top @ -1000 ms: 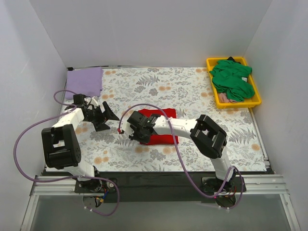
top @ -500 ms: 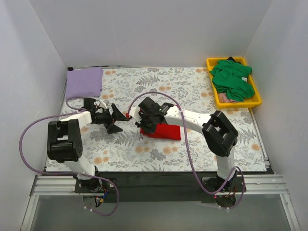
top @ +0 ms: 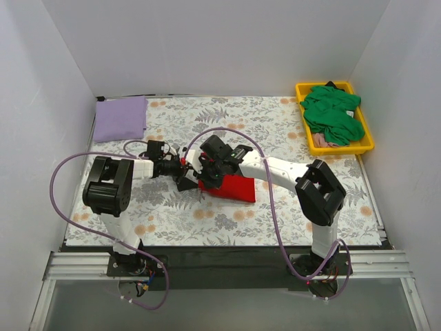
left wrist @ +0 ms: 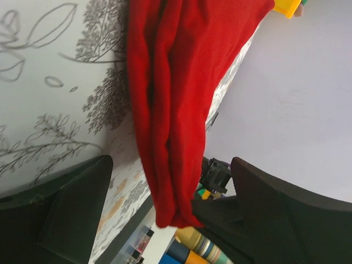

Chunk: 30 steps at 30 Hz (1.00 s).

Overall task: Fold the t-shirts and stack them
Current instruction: Neatly place the folded tshirt to the corner

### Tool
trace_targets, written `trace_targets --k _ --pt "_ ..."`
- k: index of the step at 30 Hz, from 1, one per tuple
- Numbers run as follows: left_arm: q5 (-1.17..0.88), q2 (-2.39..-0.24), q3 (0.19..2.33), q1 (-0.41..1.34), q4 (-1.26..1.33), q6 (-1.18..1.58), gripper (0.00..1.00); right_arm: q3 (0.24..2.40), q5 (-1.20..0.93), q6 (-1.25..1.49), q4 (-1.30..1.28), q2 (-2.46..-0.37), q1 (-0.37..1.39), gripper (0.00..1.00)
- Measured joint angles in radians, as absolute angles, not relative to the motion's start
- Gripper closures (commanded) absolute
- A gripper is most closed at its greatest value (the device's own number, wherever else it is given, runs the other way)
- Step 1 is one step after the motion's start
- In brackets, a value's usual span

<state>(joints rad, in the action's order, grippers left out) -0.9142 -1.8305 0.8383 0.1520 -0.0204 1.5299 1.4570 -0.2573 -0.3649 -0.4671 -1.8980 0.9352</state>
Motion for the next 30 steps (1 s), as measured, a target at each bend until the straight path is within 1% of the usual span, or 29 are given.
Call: trace_targets --k 3,4,7,9,10,12,13,14,15,16,17,18,19,20,22,23,24,25,26,27,30 --pt "-0.902 -1.846 0.838 0.174 0.035 1.576 0.12 1.464 -0.269 -0.358 -0.469 -1.902 0.935 0.99" --pt "-0.902 -1.853 0.838 0.178 0.048 1.593 0.18 1.470 -0.273 -0.353 -0.468 -1.905 0.935 0.99" --pt "-0.889 -1.871 0.838 0.184 0.084 1.627 0.42 1.489 -0.290 -0.339 -0.468 -1.915 0.936 0.99" --pt "-0.875 -1.890 0.839 0.186 0.100 1.645 0.46 1.501 -0.299 -0.331 -0.467 -1.921 0.937 0.99" --pt "-0.872 -1.898 0.839 0.187 0.109 1.651 0.55 1.505 -0.302 -0.327 -0.467 -1.924 0.939 0.99" --pt "-0.866 -1.904 0.841 0.187 0.116 1.663 0.66 1.512 -0.303 -0.319 -0.466 -1.927 0.942 0.99" --pt "-0.860 -1.906 0.845 0.187 0.115 1.665 0.78 1.516 -0.305 -0.316 -0.467 -1.931 0.944 0.99" --pt "-0.851 -1.909 0.852 0.187 0.108 1.663 0.95 1.519 -0.307 -0.313 -0.465 -1.935 0.946 0.99" --pt "-0.838 -1.911 0.867 0.187 0.086 1.651 1.00 1.523 -0.308 -0.311 -0.465 -1.939 0.947 0.99" --pt "-0.830 -1.913 0.881 0.187 0.068 1.639 1.00 1.526 -0.310 -0.308 -0.464 -1.942 0.949 0.82" --pt "-0.819 -1.916 0.904 0.187 0.039 1.616 1.00 1.532 -0.310 -0.305 -0.463 -1.946 0.949 0.70" --pt "-0.808 -1.919 0.928 0.189 0.008 1.595 1.00 1.541 -0.311 -0.294 -0.463 -1.952 0.949 0.61" --pt "-0.785 -1.924 0.961 0.192 -0.031 1.566 1.00 1.549 -0.318 -0.289 -0.464 -1.956 0.947 0.48" --pt "-0.758 -1.930 0.997 0.195 -0.071 1.526 1.00 1.554 -0.320 -0.283 -0.465 -1.957 0.947 0.42" --pt "-0.694 -1.940 1.076 0.196 -0.170 1.427 1.00 1.558 -0.331 -0.282 -0.467 -1.957 0.940 0.35" --pt "-0.662 -1.949 1.123 0.196 -0.228 1.374 1.00 1.558 -0.340 -0.282 -0.469 -1.955 0.937 0.25" --pt "-0.626 -1.956 1.167 0.196 -0.274 1.314 1.00 1.557 -0.343 -0.279 -0.472 -1.954 0.929 0.17" --pt "-0.579 -1.964 1.213 0.196 -0.326 1.250 1.00 1.554 -0.348 -0.281 -0.474 -1.951 0.916 0.13" --pt "-0.537 -1.974 1.259 0.196 -0.372 1.188 1.00 1.550 -0.350 -0.280 -0.476 -1.944 0.897 0.11" --pt "-0.495 -1.983 1.304 0.195 -0.412 1.126 1.00 1.539 -0.352 -0.282 -0.474 -1.932 0.874 0.03" --pt "-0.365 -2.024 1.451 0.188 -0.517 0.942 1.00 1.499 -0.354 -0.283 -0.488 -1.875 0.781 0.02"
